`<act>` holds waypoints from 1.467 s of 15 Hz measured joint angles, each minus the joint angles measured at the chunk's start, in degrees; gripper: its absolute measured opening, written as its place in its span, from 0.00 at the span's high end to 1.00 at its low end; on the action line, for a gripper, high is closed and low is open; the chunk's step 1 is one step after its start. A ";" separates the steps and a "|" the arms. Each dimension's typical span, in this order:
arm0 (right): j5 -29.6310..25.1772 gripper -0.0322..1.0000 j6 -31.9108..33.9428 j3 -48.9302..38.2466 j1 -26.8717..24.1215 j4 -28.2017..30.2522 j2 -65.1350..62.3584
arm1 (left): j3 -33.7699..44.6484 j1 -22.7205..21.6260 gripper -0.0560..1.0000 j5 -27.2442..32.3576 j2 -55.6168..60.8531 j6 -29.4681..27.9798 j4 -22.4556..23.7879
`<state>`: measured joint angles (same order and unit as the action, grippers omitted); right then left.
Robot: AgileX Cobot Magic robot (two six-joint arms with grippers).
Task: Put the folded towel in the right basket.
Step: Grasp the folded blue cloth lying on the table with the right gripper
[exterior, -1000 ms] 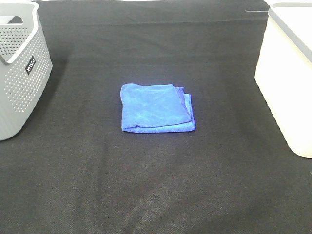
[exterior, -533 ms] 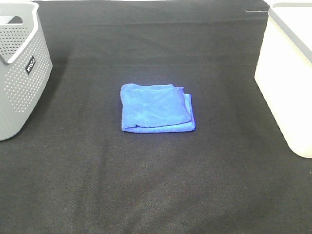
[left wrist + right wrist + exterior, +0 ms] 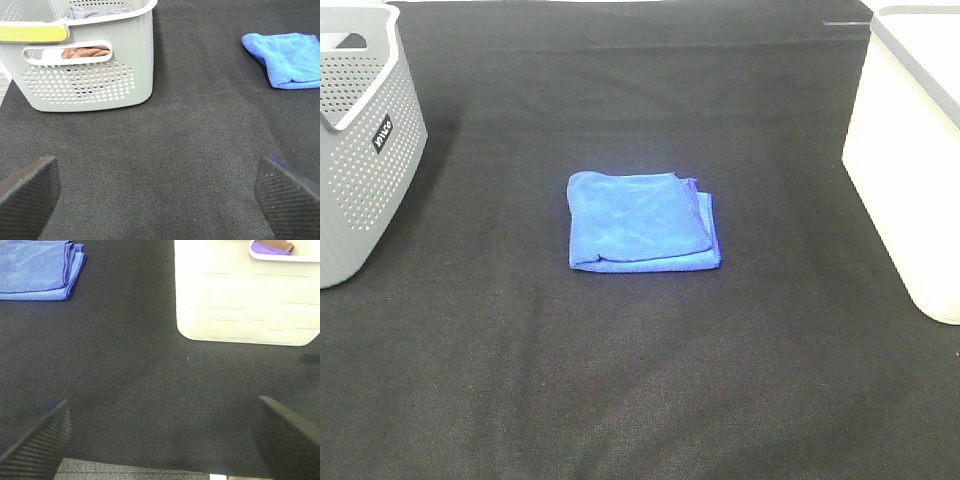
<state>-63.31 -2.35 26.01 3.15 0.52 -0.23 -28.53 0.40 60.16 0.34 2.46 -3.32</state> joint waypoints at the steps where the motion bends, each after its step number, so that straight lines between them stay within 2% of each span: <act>1: 0.00 0.05 0.00 0.00 0.00 0.00 0.00 | 0.00 0.00 0.01 0.00 0.00 0.00 0.00; 3: -0.06 0.05 0.00 0.17 0.00 0.00 1.66 | 0.00 0.00 0.01 0.00 0.00 0.00 0.00; 5: -0.34 0.05 -0.29 5.50 0.00 0.00 11.69 | 0.00 0.00 0.01 0.00 0.00 0.00 0.00; 6: -1.78 0.05 -0.57 14.27 0.00 -0.52 24.01 | 0.00 0.00 0.01 0.00 0.00 0.00 0.00; 8: -5.73 0.05 -0.57 28.71 0.00 -1.49 41.02 | 0.00 0.00 0.01 0.00 0.00 0.00 0.00; 9: -5.96 0.05 -0.57 35.75 0.00 -1.95 48.70 | 0.00 0.00 0.01 0.00 0.00 0.00 0.00; 11: -5.96 0.05 -0.57 46.12 0.00 -2.58 60.45 | 0.00 0.00 0.01 0.00 0.00 0.00 0.00; 12: -5.96 0.05 -0.57 46.12 0.00 -2.58 60.45 | 0.00 0.00 0.01 0.00 0.00 0.00 0.00; 13: -5.96 0.05 -0.74 52.14 0.00 -4.35 67.04 | 0.00 0.00 0.01 0.00 0.00 0.00 0.00; 15: -5.96 0.05 -1.60 56.15 0.11 -11.80 74.43 | 0.00 0.00 0.01 0.00 0.00 0.00 0.00; 16: -5.56 0.05 -1.72 57.47 1.43 -16.90 79.07 | 0.00 0.00 0.01 0.00 0.00 0.00 0.00; 17: -4.07 0.05 -1.78 58.73 3.84 -19.48 84.11 | 0.00 0.00 0.01 0.00 0.00 0.00 0.00; 19: 0.40 0.06 -2.12 63.71 9.11 -23.09 98.26 | 0.00 0.00 0.01 0.00 0.00 0.00 0.00; 22: 0.57 0.06 -3.04 70.87 9.63 -26.18 113.10 | 0.00 0.00 0.01 0.00 0.00 0.00 0.00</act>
<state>-62.74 -5.39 96.89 12.78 -25.67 112.87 -28.53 0.40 60.16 0.34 2.46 -3.32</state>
